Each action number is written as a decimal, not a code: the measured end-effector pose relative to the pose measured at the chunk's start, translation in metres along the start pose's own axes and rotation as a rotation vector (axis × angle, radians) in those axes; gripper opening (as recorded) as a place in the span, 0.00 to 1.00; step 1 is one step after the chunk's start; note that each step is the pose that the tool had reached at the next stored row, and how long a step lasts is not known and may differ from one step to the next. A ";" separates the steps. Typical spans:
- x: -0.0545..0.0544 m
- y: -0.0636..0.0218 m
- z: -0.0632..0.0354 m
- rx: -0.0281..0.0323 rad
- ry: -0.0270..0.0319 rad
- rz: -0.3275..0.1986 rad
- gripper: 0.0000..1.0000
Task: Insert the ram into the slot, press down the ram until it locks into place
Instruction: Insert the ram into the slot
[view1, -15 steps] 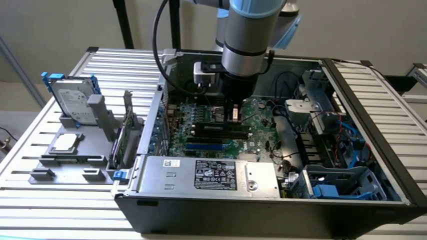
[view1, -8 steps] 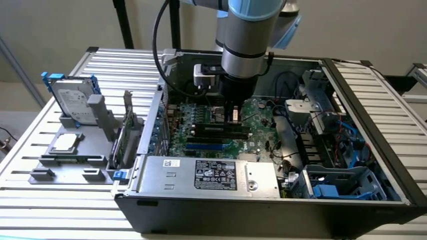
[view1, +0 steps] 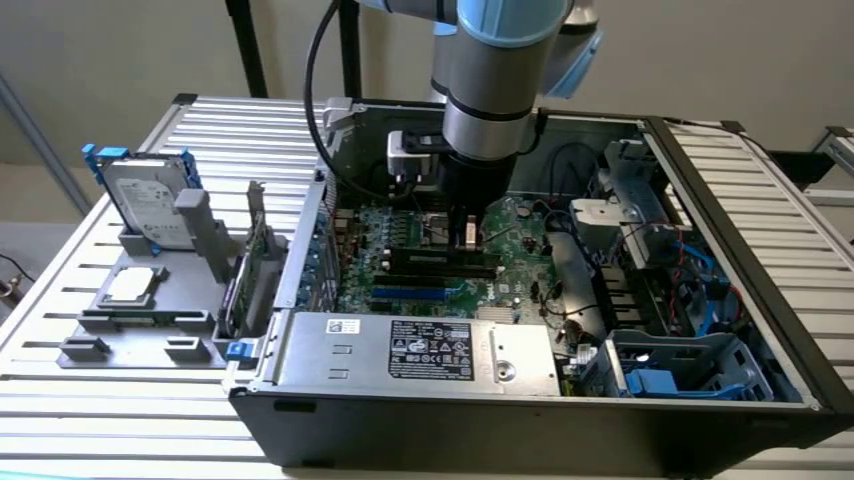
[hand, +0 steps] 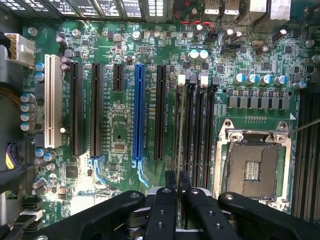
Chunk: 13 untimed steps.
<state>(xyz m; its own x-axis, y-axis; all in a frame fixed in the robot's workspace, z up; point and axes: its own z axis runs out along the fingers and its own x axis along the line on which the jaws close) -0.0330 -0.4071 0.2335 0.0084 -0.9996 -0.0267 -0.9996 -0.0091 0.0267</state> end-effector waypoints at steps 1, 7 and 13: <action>0.000 0.0000 0.0001 0.0001 -0.0027 -0.001 0.13; 0.001 0.0007 0.0018 0.0001 -0.0082 -0.002 0.13; 0.001 0.0016 0.0034 0.0000 -0.0084 -0.003 0.13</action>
<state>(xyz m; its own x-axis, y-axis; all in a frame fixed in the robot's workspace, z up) -0.0347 -0.4078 0.2301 0.0108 -0.9993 -0.0352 -0.9996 -0.0117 0.0266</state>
